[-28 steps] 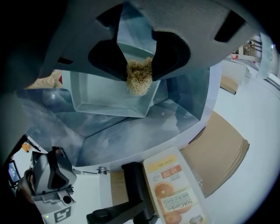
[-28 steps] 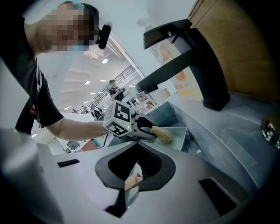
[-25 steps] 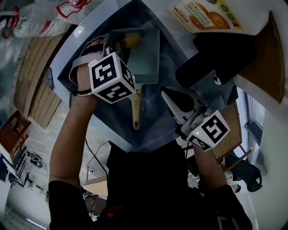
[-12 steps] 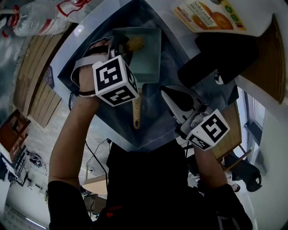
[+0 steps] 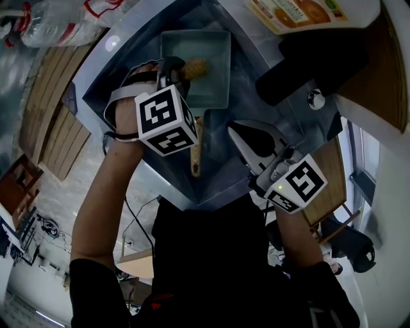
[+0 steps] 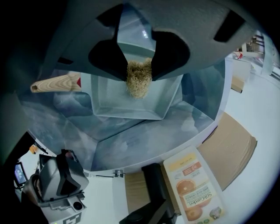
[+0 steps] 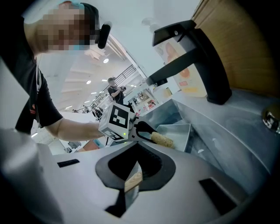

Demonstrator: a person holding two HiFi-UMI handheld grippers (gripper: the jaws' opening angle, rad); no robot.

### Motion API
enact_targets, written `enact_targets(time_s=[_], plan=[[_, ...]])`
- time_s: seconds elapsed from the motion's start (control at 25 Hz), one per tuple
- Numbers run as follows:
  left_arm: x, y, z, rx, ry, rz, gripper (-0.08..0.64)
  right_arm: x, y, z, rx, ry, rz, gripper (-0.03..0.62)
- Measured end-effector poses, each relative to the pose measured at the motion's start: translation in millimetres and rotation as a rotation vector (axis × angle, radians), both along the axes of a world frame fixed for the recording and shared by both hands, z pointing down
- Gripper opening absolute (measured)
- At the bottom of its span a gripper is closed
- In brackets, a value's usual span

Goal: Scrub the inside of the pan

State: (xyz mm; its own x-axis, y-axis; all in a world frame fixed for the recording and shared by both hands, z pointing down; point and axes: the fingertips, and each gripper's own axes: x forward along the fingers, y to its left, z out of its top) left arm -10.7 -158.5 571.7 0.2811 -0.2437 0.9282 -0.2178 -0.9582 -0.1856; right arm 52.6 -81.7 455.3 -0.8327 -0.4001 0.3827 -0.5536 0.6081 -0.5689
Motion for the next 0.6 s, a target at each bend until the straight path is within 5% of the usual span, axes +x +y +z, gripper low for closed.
enact_targets(time_s=[0.6], plan=[[3, 68, -4, -0.070, -0.036, 0.048, 0.173, 2, 35, -15, 0.028, -0.006, -0.001, 0.002]])
